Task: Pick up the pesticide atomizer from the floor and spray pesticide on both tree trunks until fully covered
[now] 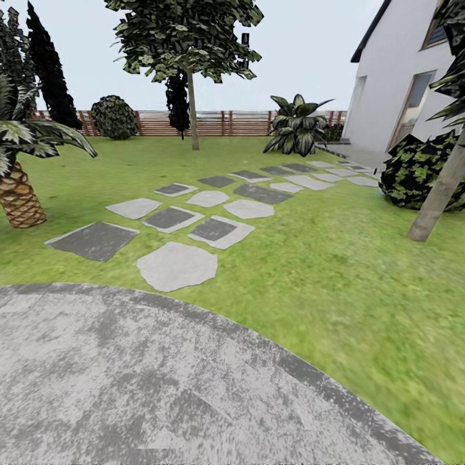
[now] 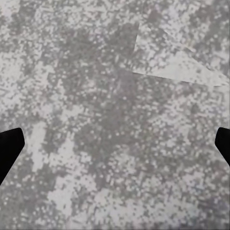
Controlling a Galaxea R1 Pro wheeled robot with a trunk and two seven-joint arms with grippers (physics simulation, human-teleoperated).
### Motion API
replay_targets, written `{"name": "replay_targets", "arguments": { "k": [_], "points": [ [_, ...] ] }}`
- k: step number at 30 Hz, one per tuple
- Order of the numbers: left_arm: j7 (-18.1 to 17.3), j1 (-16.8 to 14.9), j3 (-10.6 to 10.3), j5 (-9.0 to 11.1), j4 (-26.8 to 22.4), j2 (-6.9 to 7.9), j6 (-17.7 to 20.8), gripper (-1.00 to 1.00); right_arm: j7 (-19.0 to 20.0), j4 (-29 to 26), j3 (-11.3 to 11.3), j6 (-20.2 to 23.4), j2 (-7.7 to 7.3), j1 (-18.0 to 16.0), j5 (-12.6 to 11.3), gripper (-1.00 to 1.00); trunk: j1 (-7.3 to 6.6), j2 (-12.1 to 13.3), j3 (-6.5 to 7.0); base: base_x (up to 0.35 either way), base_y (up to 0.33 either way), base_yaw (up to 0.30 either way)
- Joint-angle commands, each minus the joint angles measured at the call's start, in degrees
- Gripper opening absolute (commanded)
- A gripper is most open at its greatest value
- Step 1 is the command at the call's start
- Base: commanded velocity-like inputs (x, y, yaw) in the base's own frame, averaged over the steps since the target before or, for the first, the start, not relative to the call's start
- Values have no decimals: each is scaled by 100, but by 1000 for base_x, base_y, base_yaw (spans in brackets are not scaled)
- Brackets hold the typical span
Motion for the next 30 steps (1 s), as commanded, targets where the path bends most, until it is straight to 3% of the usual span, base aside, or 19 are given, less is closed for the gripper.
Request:
{"name": "replay_targets", "arguments": {
  "k": [1, 9, 30],
  "points": [
    [2, -2, -1, 30, 4, -1, -18, 100, -12, 3, 2, -17, -1, -3, 0, 100, -1, -2, -14, 0, 0, 0],
    [2, 16, -4, 22, 9, -4, -288, 100, -12, 3, 2, -17, 2, 0, 0, 100, -1, -2, -36, 58, 7, 0],
    [10, 28, 5, 24, 19, -4, -334, 100, -3, 3, 11, -17, -7, 2, 18, 100, -1, -2, -36, 323, 123, 0]
  ]
}}
